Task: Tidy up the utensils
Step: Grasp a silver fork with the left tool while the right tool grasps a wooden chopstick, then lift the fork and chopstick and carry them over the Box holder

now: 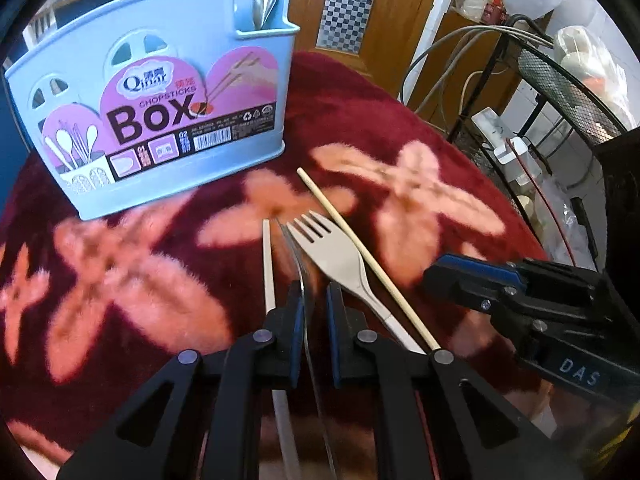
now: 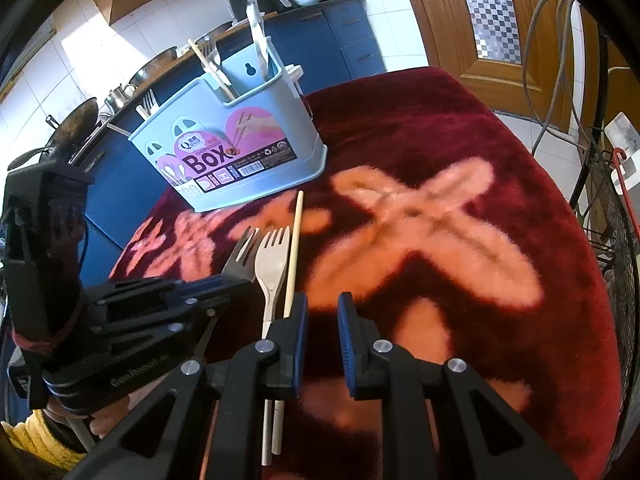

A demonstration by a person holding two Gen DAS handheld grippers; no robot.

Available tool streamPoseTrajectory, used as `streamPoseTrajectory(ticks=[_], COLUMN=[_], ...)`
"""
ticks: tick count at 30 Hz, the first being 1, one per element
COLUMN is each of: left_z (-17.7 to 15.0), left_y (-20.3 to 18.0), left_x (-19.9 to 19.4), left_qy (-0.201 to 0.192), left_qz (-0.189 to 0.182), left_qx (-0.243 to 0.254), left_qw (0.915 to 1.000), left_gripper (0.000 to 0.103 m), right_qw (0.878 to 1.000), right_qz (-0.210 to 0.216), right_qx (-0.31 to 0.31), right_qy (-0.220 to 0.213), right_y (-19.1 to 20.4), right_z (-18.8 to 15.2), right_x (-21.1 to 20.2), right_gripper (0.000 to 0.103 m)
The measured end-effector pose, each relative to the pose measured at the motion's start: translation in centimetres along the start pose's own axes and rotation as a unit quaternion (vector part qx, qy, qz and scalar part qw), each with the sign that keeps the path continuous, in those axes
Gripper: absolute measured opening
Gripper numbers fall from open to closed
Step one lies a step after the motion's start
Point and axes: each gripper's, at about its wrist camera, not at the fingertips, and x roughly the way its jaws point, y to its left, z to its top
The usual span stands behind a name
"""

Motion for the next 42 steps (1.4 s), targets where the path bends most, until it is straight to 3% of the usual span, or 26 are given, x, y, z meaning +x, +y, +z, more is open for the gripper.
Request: streamPoseTrajectory(ticks=[4, 15, 23, 38, 42], left_z=[0.2, 0.2, 0.1, 0.5, 0.7], left_y=[0.4, 3.1, 4.7, 5.7, 5.8], left_x=[-0.3, -4.1, -7.1, -9.7, -10.7], left_qy=[-0.007, -0.06, -0.101, -0.138, -0.151], left_qz=[-0.008, -0.019, -0.017, -0.009, -0.007], left_qx=[-0.017, -0.07, -0.083, -0.089, -0.087], left_qw=[0.9998, 0.9956, 0.9913, 0.9863, 0.9846], left_gripper=[0.0, 0.0, 0.0, 0.0, 0.0], right_qw=[1.0, 1.0, 0.998, 0.984, 0.983], right_qz=[-0.001, 0.002, -0.006, -0.028, -0.024], right_qx=[-0.002, -0.025, -0.048, -0.093, -0.095], right_qy=[0.0, 0.009, 0.049, 0.147, 0.154], right_y=[0.1, 1.5, 2.6, 3.4, 3.2], right_z=[0.0, 0.1, 0.3, 3.7, 4.1], right_x=[-0.1, 0.2, 1.7, 5.2, 5.6], right_gripper=[0.018, 0.018, 0.018, 0.017, 0.009])
